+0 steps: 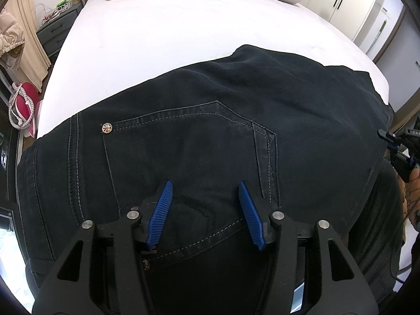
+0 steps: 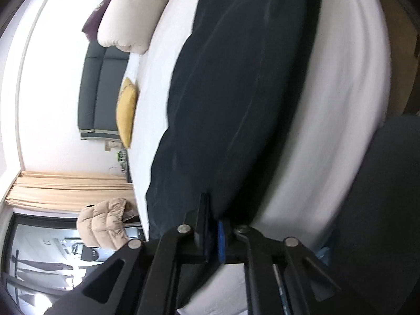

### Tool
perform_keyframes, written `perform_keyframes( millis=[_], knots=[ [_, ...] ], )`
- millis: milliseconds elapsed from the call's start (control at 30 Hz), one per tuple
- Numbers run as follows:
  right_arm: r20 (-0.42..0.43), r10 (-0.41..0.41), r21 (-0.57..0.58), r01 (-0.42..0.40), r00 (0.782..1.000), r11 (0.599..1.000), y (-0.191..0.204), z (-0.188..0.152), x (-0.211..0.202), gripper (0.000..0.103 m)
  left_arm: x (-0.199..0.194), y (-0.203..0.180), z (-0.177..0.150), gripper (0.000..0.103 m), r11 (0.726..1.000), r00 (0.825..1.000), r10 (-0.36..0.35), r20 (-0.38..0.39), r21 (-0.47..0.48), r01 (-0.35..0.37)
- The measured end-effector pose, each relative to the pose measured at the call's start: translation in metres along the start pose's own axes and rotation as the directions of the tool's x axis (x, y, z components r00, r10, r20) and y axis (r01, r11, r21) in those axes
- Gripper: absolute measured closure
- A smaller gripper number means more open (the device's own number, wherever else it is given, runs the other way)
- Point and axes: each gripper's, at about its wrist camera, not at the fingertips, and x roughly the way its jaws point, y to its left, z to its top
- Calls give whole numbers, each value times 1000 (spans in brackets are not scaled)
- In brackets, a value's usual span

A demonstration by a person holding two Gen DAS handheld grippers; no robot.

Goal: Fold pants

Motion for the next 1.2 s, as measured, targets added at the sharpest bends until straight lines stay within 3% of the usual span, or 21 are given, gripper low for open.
perform_keyframes(
  millis=[267, 333, 400, 467, 500, 567, 633, 700, 800, 833, 867, 900, 933, 1033, 1133, 1200],
  knots=[
    [-1, 1, -23, -1, 1000, 1000, -12, 7, -13, 100, 2, -3, 1, 50, 1000, 1000, 0, -2, 2, 0],
    [15, -48, -48, 48, 999, 998, -3, 11, -22, 86, 2, -2, 2, 50, 1000, 1000, 0, -1, -4, 0],
    [89, -130, -93, 138, 987, 986, 14, 21, -45, 69, 3, -3, 2, 49, 1000, 1000, 2, 2, -7, -2],
    [175, -161, -155, 188, 971, 970, 34, 29, -65, 69, 4, -5, 2, 47, 1000, 1000, 7, 6, -6, -7],
    [195, -130, -190, 167, 972, 967, 46, 34, -70, 69, 4, -6, 2, 46, 1000, 1000, 8, 8, -6, -8],
    [150, -55, -246, 91, 987, 965, 65, 39, -61, 70, 5, -7, 3, 45, 1000, 1000, 12, 9, -9, -12],
    [37, 34, -266, -23, 999, 964, 79, 38, -30, 76, 5, -8, 4, 45, 1000, 1000, 16, 5, -12, -16],
    [-86, 53, -277, -75, 995, 958, 85, 30, 9, 81, 5, -8, 4, 45, 1000, 1000, 14, 5, -15, -14],
    [-233, 20, -238, -76, 972, 968, 75, 19, 71, 86, 5, -6, 4, 45, 1000, 1000, 8, 6, -11, -8],
    [-254, -5, -223, -53, 967, 973, 67, 19, 86, 103, 5, -5, 4, 45, 1000, 1000, 4, 8, -10, -4],
    [-250, -44, -210, -10, 967, 978, 57, 23, 95, 103, 5, -4, 3, 45, 1000, 1000, -1, 11, -8, 1],
    [-247, -10, -172, -34, 969, 985, 48, 31, 97, 103, 5, -4, 3, 45, 1000, 1000, -5, 13, -8, 5],
    [-228, 21, -141, -55, 973, 988, 42, 39, 92, 103, 5, -3, 3, 45, 1000, 1000, -8, 15, -9, 9],
    [-8, -95, -167, 93, 995, 982, 35, 82, 49, 103, 2, 1, 0, 45, 999, 999, -29, 34, -25, 30],
    [160, -203, -59, 215, 966, 975, 24, 117, 11, 103, -2, 6, -1, 45, 997, 998, -48, 49, -59, 50],
    [240, -287, -56, 308, 927, 950, 47, 121, -2, 97, -8, 10, 0, 45, 993, 996, -61, 58, -93, 66]
  ],
)
